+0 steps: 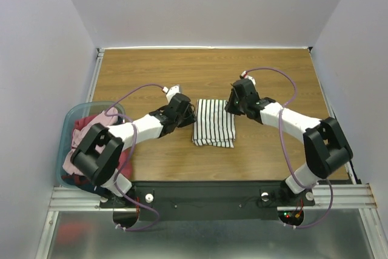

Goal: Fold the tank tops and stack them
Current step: Fold the tank top

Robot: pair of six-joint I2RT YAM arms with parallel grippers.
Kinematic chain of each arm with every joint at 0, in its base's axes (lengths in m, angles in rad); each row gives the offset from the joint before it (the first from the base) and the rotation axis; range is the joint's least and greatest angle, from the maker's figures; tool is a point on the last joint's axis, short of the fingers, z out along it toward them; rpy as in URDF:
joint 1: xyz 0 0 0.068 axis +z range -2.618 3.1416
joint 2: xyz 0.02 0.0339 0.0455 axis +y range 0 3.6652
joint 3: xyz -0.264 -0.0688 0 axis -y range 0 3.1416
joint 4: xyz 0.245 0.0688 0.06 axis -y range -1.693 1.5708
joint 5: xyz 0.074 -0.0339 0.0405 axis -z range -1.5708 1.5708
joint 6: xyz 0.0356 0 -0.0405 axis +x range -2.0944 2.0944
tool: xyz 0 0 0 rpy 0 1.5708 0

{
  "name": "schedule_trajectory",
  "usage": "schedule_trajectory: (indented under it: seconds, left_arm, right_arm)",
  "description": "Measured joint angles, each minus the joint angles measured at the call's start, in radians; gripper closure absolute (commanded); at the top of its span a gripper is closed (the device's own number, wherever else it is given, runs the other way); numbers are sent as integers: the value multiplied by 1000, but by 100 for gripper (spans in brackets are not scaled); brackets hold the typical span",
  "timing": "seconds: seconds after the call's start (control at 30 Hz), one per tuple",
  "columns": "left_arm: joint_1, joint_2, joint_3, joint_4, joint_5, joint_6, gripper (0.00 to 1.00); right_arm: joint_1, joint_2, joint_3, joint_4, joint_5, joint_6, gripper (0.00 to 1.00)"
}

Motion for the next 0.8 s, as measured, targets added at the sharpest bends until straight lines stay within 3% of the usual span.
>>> schedule_trajectory:
  seconds: [0.2,0.4,0.63,0.8]
  left_arm:
    - [-90,-67,59,-55,-50,31,55]
    - [-202,63,166,-41,-48,40,59]
    - [-206,153,137,-43,-48,15,70]
    - [-209,187,104,-19,-48,-10,73]
  right_arm:
    - [-33,163,113,-2,58,-42,68]
    - [-43,272,177,-24,101,-82,66]
    - [-45,281,185,-32,154,-100,68]
    - [-51,282,185,-34,172,-103,70]
